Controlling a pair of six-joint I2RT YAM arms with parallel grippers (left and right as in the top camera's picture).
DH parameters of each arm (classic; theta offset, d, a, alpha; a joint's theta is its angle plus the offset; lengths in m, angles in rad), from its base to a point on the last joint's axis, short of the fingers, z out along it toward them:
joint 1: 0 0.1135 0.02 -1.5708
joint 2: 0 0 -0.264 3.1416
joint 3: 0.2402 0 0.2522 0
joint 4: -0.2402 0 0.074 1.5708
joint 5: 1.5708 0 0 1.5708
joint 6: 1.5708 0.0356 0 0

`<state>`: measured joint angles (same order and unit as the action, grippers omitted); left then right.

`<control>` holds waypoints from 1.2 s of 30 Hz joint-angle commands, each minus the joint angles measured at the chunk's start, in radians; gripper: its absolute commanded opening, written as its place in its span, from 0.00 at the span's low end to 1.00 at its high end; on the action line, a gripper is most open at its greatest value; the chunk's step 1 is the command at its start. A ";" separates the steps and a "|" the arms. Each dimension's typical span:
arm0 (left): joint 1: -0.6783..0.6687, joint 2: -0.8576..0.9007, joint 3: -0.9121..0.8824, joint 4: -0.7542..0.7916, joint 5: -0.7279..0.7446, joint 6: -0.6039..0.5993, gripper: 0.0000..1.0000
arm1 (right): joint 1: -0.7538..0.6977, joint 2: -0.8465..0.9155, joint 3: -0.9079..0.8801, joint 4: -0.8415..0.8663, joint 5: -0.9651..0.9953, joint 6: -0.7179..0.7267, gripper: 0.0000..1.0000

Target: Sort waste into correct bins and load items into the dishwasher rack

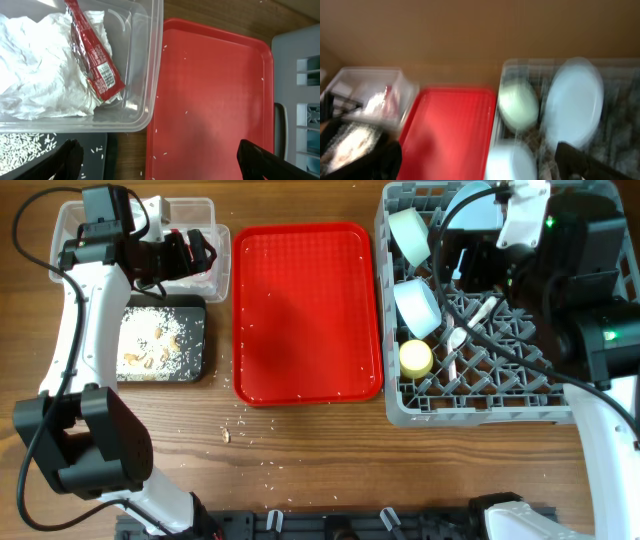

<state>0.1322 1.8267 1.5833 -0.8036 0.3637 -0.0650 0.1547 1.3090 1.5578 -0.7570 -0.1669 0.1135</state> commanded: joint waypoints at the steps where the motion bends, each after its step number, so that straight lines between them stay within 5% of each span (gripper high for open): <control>1: 0.004 -0.013 0.005 0.003 0.002 0.008 1.00 | -0.005 -0.031 -0.133 0.172 0.039 -0.230 1.00; 10: 0.004 -0.013 0.005 0.003 0.002 0.008 1.00 | -0.177 -0.689 -1.015 0.640 -0.014 -0.235 1.00; 17: 0.004 -0.013 0.005 0.003 0.002 0.008 1.00 | -0.195 -1.103 -1.438 0.806 0.012 -0.241 1.00; 24: 0.004 -0.013 0.005 0.003 0.002 0.008 1.00 | -0.194 -1.297 -1.553 0.772 -0.010 -0.236 1.00; 36: 0.004 -0.013 0.005 0.003 0.002 0.008 1.00 | -0.194 -1.304 -1.553 0.771 -0.007 -0.244 1.00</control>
<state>0.1322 1.8263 1.5833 -0.8032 0.3637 -0.0654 -0.0349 0.0200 0.0082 0.0124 -0.1566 -0.1184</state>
